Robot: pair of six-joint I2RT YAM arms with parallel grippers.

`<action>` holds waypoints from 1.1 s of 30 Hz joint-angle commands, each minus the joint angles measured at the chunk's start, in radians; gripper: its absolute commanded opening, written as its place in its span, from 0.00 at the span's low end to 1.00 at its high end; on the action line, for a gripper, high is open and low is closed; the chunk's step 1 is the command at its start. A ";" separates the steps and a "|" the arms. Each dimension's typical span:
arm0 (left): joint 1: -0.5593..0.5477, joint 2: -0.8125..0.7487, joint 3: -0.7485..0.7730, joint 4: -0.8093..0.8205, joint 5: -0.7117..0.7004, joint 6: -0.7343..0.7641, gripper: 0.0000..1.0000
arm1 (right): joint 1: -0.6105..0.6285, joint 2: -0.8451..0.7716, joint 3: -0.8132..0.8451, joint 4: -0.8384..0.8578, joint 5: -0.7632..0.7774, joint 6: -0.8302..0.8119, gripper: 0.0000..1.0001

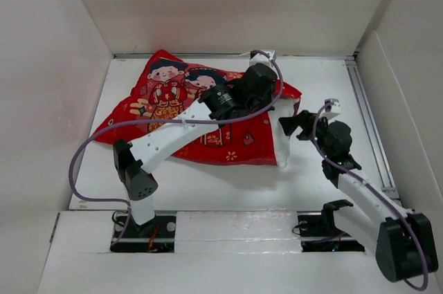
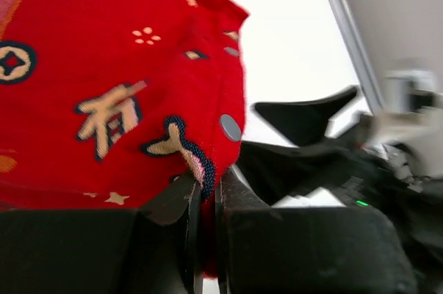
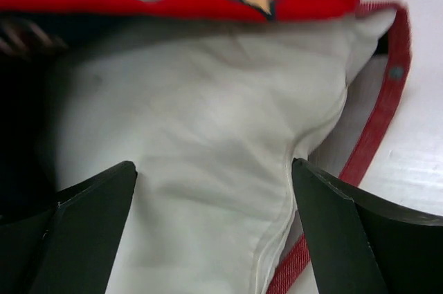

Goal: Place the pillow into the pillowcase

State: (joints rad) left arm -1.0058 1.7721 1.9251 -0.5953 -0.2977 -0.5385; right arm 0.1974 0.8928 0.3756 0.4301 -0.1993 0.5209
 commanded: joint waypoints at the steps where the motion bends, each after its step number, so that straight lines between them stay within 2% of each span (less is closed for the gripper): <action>1: -0.007 -0.079 0.070 0.017 0.035 0.008 0.00 | 0.025 0.087 -0.010 0.127 -0.105 0.036 0.99; 4: -0.016 -0.088 0.071 0.017 0.071 0.018 0.00 | 0.050 0.156 -0.059 0.292 -0.126 0.062 0.99; 5: -0.016 -0.088 0.084 0.017 0.071 0.018 0.00 | 0.050 0.251 -0.060 0.458 -0.165 0.095 0.99; 7: -0.037 -0.079 0.095 0.017 0.106 0.028 0.00 | 0.095 0.364 -0.018 0.598 -0.254 0.123 0.99; 10: -0.048 -0.056 0.130 0.037 0.181 0.037 0.00 | 0.178 0.598 0.006 1.038 -0.360 0.226 0.97; 12: -0.048 -0.042 0.158 0.037 0.233 0.046 0.00 | 0.189 0.746 0.034 1.383 -0.374 0.353 0.59; 13: -0.048 -0.016 0.210 0.037 0.270 0.046 0.00 | 0.189 0.774 0.061 1.385 -0.385 0.390 0.39; 14: -0.048 -0.001 0.253 -0.001 0.287 0.046 0.00 | 0.200 0.797 0.131 1.385 -0.385 0.402 0.00; 16: -0.048 0.068 0.372 -0.062 0.318 0.055 0.00 | 0.220 0.810 0.176 1.385 -0.348 0.389 0.00; 17: -0.057 0.093 0.502 -0.099 0.334 0.055 0.00 | 0.220 0.810 0.225 1.372 -0.336 0.389 0.00; 19: -0.057 0.110 0.560 -0.135 0.380 0.055 0.00 | 0.211 0.799 0.278 1.363 -0.319 0.408 0.00; 20: -0.057 0.099 0.519 -0.111 0.438 0.045 0.00 | 0.211 0.789 0.304 1.363 -0.293 0.421 0.00; 21: -0.083 0.087 0.478 -0.057 0.430 0.045 0.00 | 0.202 0.788 0.357 1.363 -0.276 0.435 0.00; 23: -0.146 0.075 0.453 -0.057 0.344 0.064 0.00 | 0.192 0.740 0.397 1.314 -0.237 0.444 0.00; 25: -0.200 0.101 0.453 -0.095 0.356 0.074 0.00 | 0.212 0.692 0.407 1.238 -0.143 0.395 0.00; 27: -0.212 0.072 0.354 -0.068 0.356 0.074 0.00 | 0.261 0.629 0.407 1.101 -0.027 0.253 0.00; 29: -0.212 0.038 0.293 0.005 0.380 0.061 0.00 | 0.358 0.635 0.372 1.018 0.062 0.138 0.00; 31: -0.212 0.027 0.342 0.005 0.428 0.061 0.00 | 0.401 0.708 0.344 1.096 0.132 0.128 0.00; 33: -0.212 0.049 0.434 -0.027 0.448 0.061 0.00 | 0.401 0.873 0.324 1.299 0.121 0.215 0.00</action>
State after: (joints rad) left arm -1.1931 1.8572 2.2551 -0.7700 -0.0029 -0.4564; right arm 0.5468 1.6089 0.7155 1.2865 -0.1802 0.7635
